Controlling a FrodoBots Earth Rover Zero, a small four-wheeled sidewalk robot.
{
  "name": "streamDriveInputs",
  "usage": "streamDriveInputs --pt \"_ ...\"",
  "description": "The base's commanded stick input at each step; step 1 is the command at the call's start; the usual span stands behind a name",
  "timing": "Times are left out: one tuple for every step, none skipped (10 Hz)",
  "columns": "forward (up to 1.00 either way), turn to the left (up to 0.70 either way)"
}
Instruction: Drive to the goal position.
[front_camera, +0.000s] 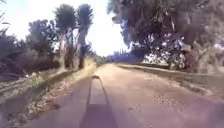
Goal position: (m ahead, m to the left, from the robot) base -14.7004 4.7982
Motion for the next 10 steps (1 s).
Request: streamDriveInputs --pt "1.0 0.0" --pt "1.0 0.0" --pt "1.0 0.0" --pt "1.0 0.0" --pt "1.0 0.0" --pt "1.0 0.0" --pt "1.0 0.0" --pt "1.0 0.0" --pt "1.0 0.0" --pt "1.0 0.0"
